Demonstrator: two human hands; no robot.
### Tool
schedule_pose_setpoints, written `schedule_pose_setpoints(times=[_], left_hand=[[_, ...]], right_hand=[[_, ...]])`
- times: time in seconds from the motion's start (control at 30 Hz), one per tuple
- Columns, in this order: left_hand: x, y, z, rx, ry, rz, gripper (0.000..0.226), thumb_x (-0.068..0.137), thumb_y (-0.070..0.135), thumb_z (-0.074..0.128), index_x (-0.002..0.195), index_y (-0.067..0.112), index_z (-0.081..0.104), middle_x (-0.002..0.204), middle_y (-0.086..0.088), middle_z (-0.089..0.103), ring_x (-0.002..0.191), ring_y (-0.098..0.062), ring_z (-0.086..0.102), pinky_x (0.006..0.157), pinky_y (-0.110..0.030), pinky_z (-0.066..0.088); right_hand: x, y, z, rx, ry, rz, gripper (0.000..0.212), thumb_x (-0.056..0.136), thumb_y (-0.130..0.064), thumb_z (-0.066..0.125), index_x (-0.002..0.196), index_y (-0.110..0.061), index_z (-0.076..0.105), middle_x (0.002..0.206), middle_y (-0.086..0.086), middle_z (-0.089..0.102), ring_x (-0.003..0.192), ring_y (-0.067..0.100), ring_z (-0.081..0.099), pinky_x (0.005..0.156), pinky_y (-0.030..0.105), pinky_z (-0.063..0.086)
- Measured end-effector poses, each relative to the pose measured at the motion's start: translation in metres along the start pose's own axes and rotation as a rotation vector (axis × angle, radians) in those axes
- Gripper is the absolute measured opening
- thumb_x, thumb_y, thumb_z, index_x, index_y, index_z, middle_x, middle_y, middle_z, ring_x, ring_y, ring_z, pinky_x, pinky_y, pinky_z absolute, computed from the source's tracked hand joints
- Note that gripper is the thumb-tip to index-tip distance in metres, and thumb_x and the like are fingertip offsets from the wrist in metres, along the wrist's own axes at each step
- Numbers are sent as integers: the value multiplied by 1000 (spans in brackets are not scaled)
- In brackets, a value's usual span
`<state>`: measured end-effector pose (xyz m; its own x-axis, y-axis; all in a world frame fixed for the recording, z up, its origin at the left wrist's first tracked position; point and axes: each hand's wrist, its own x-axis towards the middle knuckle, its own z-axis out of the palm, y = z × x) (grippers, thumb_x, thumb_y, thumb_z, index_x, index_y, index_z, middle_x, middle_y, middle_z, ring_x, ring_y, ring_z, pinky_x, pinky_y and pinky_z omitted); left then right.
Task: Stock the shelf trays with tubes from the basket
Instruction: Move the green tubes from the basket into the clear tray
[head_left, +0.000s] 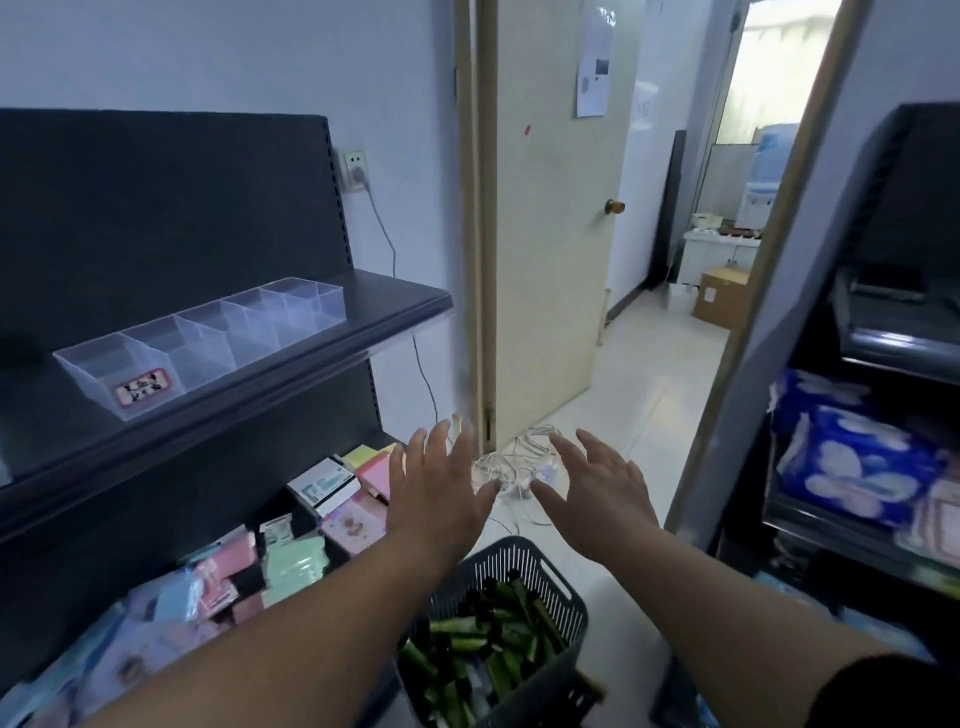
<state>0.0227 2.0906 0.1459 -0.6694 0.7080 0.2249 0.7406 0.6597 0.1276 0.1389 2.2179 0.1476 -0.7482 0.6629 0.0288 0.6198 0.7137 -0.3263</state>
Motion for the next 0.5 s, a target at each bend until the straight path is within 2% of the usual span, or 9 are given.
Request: schedule_pose_setpoints(times=[0.27,0.5], left_hand=[[52,-31,91,-46,-222,-8,66,95,54,34,150,25,11,159,-5,5,146,-26,2,117,-46,1],[98,-91,180,-68,-401,-54,65,95,53,37,149,23,17,159,-6,7,145,-24,6,116,-44,9]], right_hand=[[50,32,76,-40,-177,149,68,94,-59,36,152,-32,12,161,1,10,148,21,11,120,44,11],[105,46,158,-50,-333,303,67,94,-58,40,151,-32,18,160,1,15,145,22,18,116,40,21]])
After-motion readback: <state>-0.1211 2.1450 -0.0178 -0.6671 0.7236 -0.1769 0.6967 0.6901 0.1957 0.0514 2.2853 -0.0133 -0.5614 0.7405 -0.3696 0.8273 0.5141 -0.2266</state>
